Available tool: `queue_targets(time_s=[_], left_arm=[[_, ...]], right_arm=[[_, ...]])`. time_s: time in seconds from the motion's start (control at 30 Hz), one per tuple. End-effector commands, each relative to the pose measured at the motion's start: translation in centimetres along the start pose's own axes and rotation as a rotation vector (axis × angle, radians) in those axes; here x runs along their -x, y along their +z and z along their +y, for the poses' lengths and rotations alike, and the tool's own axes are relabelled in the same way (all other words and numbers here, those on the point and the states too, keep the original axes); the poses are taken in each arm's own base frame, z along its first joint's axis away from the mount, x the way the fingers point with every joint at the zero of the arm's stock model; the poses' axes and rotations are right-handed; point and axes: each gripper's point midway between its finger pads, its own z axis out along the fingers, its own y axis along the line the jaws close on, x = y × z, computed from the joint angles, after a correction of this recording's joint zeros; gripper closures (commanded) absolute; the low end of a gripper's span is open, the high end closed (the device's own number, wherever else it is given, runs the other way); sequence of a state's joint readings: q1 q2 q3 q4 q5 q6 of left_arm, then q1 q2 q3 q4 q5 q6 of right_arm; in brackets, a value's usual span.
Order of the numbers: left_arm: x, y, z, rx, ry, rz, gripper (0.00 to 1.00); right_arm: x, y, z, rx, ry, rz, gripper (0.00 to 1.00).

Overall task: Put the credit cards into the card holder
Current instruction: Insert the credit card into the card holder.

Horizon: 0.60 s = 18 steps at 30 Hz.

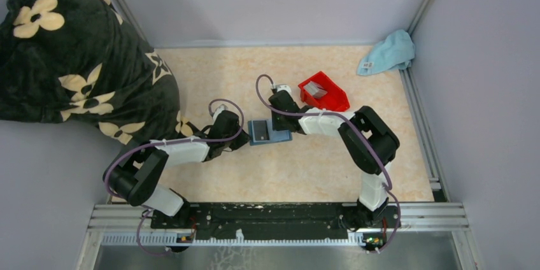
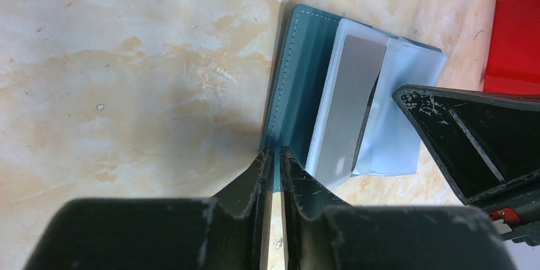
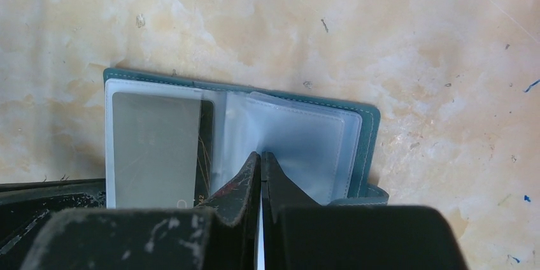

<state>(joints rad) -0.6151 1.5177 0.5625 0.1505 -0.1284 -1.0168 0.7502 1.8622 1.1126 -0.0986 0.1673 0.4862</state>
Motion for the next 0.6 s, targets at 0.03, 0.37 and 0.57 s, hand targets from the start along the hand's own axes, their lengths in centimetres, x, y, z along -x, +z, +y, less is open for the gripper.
queue_targets(time_s=[0.03,0.37,0.57], left_arm=[[-5.2,-1.1,10.3,0.331,0.095,0.18,0.83],[-5.2,-1.1,10.3,0.33,0.096,0.181,0.83],[-5.2,-1.1,10.2,0.331,0.097,0.182,0.83]], right_arm=[[-0.6,-0.4,0.4,0.004,-0.052,0.012,1.0],[-1.1,-0.4,1.6,0.024,-0.082,0.021,1.0],[-1.7,0.0,2.0,0.034,-0.091,0.038,1.0]])
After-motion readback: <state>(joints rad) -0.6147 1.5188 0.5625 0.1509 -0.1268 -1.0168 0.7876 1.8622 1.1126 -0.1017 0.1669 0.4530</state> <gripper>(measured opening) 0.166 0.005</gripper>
